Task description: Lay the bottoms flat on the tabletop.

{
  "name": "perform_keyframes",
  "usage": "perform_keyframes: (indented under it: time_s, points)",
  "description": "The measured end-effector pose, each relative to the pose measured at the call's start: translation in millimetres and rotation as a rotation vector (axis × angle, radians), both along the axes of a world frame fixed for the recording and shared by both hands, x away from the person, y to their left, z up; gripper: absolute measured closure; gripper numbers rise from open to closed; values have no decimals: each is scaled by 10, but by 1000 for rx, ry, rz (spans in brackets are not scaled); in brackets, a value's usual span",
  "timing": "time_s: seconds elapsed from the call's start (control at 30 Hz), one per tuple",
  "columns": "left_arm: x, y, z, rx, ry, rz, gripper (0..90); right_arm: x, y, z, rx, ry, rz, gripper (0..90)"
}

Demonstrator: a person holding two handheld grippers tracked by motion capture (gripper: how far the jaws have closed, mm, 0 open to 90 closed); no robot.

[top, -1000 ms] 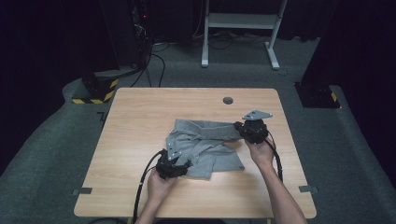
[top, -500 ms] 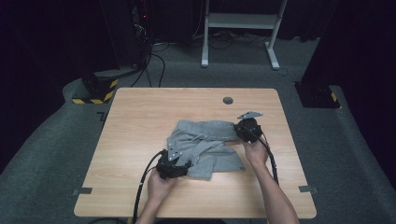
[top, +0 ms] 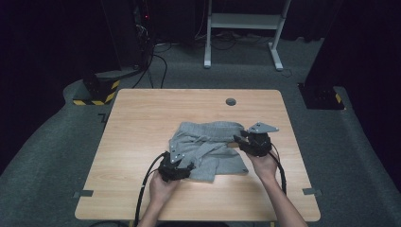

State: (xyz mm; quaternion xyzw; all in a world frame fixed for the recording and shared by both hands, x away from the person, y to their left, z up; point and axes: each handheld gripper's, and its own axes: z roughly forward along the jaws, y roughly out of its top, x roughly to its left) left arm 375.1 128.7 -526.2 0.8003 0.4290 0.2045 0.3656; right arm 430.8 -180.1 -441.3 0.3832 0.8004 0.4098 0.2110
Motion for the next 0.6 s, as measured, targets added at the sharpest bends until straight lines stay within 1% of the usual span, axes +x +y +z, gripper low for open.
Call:
perform_keyframes:
  time_s: [0.07,0.13,0.23,0.3,0.37,0.43,0.53,0.57,0.6]
  points:
    - [0,0,0,0,0,0,336,-36,73,-89,-39,40,31,616]
    - [0,0,0,0,0,0,336,-42,150,-204,-73,64,62,619]
    - [0,0,0,0,0,0,336,-37,268,-345,-81,103,91,618]
    - [0,0,0,0,0,0,336,-35,347,-401,-96,109,112,632]
    - [0,1,0,0,1,0,336,-37,426,-441,-124,118,131,686]
    - [-1,1,1,-1,1,1,336,-30,482,-479,-173,116,140,736]
    - [-2,3,1,-2,0,1,336,18,483,-552,-195,160,142,853]
    - [-1,7,3,1,-3,0,336,29,472,-574,-188,188,144,871]
    - [-2,8,3,-2,-1,1,336,24,472,-577,-180,198,145,872]
